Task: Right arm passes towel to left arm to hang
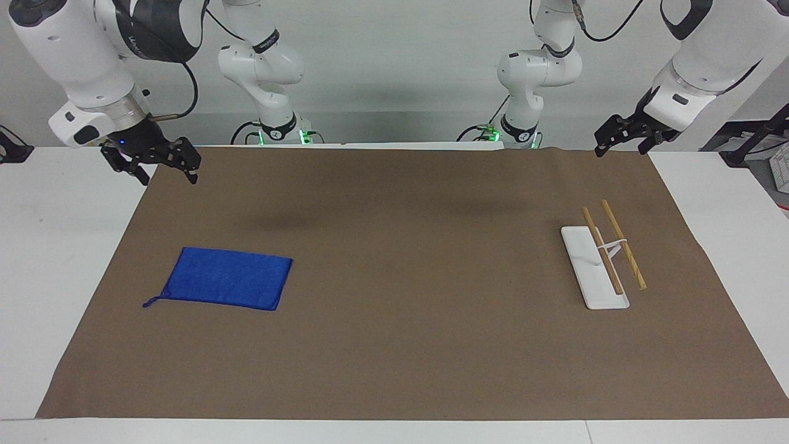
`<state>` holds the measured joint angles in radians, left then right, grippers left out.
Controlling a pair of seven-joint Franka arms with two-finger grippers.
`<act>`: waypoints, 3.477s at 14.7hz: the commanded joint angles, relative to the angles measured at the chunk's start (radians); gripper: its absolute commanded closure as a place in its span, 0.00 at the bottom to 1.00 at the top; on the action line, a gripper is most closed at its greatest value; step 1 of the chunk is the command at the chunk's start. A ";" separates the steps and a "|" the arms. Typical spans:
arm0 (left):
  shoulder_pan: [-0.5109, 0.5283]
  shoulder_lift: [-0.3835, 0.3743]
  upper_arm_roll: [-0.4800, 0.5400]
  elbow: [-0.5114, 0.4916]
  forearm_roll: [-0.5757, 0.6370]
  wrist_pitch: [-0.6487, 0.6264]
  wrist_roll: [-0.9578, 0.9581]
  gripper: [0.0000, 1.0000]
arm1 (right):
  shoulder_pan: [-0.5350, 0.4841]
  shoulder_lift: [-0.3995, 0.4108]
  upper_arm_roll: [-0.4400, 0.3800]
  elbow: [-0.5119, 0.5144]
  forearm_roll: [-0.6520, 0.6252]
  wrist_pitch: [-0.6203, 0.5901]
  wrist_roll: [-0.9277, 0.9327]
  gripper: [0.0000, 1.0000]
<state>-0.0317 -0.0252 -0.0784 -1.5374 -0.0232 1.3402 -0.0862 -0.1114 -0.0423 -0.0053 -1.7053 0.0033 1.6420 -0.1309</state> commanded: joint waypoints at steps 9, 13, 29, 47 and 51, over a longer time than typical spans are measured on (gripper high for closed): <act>-0.002 -0.010 0.003 -0.009 0.009 -0.004 0.000 0.00 | -0.042 0.093 0.007 -0.093 -0.002 0.146 -0.051 0.00; -0.002 -0.010 0.003 -0.009 0.009 -0.004 0.000 0.00 | -0.042 0.139 0.016 -0.376 -0.002 0.630 -0.105 0.01; -0.002 -0.010 0.003 -0.009 0.009 -0.004 0.000 0.00 | -0.044 0.300 0.016 -0.462 -0.002 0.884 -0.197 0.09; -0.002 -0.010 0.003 -0.009 0.009 -0.004 0.000 0.00 | -0.045 0.233 0.227 -0.203 0.000 0.315 0.303 1.00; -0.002 -0.010 0.003 -0.009 0.009 -0.004 0.000 0.00 | -0.044 0.240 0.450 -0.054 0.070 0.191 0.841 1.00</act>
<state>-0.0317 -0.0252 -0.0784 -1.5374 -0.0232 1.3402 -0.0862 -0.1370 0.1749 0.3535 -1.8239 0.0289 1.8605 0.4919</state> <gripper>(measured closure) 0.000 0.960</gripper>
